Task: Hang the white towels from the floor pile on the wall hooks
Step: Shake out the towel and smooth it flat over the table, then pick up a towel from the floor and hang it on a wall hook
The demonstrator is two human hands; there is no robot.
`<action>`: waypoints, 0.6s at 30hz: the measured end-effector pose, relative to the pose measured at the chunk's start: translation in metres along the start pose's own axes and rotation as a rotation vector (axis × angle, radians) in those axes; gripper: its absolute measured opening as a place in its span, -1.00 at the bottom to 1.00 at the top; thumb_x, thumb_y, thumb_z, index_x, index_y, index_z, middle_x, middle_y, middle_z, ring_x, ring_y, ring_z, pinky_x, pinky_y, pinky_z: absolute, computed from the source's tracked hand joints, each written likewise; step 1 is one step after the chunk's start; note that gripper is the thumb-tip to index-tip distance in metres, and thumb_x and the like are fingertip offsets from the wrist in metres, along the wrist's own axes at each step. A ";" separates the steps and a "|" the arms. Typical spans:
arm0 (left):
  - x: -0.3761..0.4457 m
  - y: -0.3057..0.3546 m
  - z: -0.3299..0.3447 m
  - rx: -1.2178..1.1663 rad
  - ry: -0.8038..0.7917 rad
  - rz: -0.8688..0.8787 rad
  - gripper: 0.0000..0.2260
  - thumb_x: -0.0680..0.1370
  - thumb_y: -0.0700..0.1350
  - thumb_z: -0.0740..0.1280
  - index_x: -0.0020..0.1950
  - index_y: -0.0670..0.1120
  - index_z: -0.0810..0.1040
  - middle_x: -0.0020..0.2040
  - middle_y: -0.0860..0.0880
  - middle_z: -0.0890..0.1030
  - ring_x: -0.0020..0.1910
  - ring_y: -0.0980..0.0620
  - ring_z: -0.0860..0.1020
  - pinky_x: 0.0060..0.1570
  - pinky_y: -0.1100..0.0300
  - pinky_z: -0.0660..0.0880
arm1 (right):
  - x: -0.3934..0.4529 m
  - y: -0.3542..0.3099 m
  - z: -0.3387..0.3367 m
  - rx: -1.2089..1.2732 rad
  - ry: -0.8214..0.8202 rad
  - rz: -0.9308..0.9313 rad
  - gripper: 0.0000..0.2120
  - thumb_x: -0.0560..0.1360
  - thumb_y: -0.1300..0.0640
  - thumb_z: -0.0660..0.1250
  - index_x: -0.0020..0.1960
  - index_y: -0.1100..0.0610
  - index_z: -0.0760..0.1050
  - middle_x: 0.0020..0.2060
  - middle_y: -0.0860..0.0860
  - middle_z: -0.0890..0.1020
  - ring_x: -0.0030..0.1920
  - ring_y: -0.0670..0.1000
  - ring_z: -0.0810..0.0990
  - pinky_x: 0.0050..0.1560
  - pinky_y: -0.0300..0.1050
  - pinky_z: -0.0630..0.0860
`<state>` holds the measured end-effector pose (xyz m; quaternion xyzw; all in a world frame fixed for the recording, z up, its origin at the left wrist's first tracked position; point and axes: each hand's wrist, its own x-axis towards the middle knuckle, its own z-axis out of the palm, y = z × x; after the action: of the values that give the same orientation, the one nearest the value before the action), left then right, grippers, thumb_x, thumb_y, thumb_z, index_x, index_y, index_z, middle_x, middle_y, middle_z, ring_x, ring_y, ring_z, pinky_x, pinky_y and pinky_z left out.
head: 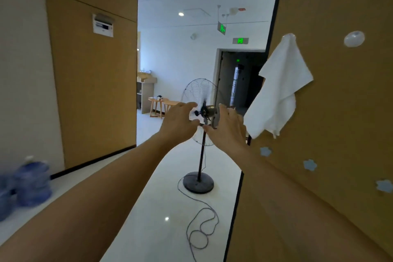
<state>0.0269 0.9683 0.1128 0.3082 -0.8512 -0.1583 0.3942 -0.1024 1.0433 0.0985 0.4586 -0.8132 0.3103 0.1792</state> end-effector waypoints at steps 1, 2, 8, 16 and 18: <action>-0.012 -0.015 -0.016 0.041 0.011 -0.025 -0.54 0.57 -0.04 0.36 0.47 0.02 0.39 0.44 -0.04 0.44 0.38 -0.08 0.43 0.35 0.00 0.37 | -0.007 -0.021 0.006 0.019 -0.016 -0.024 -0.27 0.49 -0.23 0.36 0.51 0.02 0.16 0.45 0.13 0.31 0.41 0.19 0.30 0.32 0.13 0.37; -0.025 -0.032 -0.032 0.081 0.018 -0.055 -0.54 0.59 -0.04 0.34 0.48 0.02 0.37 0.46 -0.03 0.41 0.41 -0.07 0.40 0.37 0.01 0.35 | -0.015 -0.043 0.012 0.041 -0.036 -0.046 -0.28 0.49 -0.23 0.36 0.51 0.01 0.16 0.45 0.12 0.32 0.41 0.20 0.30 0.32 0.14 0.37; -0.111 -0.144 -0.160 0.299 0.076 -0.238 -0.52 0.58 -0.03 0.31 0.50 0.05 0.34 0.46 -0.07 0.39 0.43 -0.09 0.33 0.35 0.02 0.33 | -0.082 -0.197 0.057 0.181 -0.162 -0.205 -0.30 0.50 -0.18 0.35 0.51 0.01 0.16 0.44 0.12 0.32 0.41 0.21 0.28 0.30 0.11 0.33; -0.282 -0.286 -0.369 0.560 0.097 -0.479 -0.52 0.57 -0.03 0.30 0.49 -0.01 0.35 0.42 -0.09 0.44 0.38 -0.14 0.37 0.32 0.04 0.33 | -0.223 -0.429 0.116 0.321 -0.358 -0.457 -0.35 0.50 -0.17 0.33 0.48 0.08 0.25 0.34 0.12 0.40 0.31 0.22 0.35 0.22 0.06 0.35; -0.333 -0.314 -0.415 0.610 0.108 -0.549 -0.52 0.55 -0.02 0.30 0.47 0.00 0.37 0.40 -0.09 0.46 0.37 -0.15 0.36 0.31 0.00 0.37 | -0.264 -0.485 0.132 0.330 -0.405 -0.525 -0.34 0.49 -0.19 0.33 0.47 0.10 0.28 0.32 0.14 0.42 0.31 0.22 0.37 0.27 0.05 0.33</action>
<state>0.6383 0.9350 0.0258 0.6342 -0.7234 0.0183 0.2723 0.4489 0.9351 0.0135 0.7265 -0.6257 0.2839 0.0118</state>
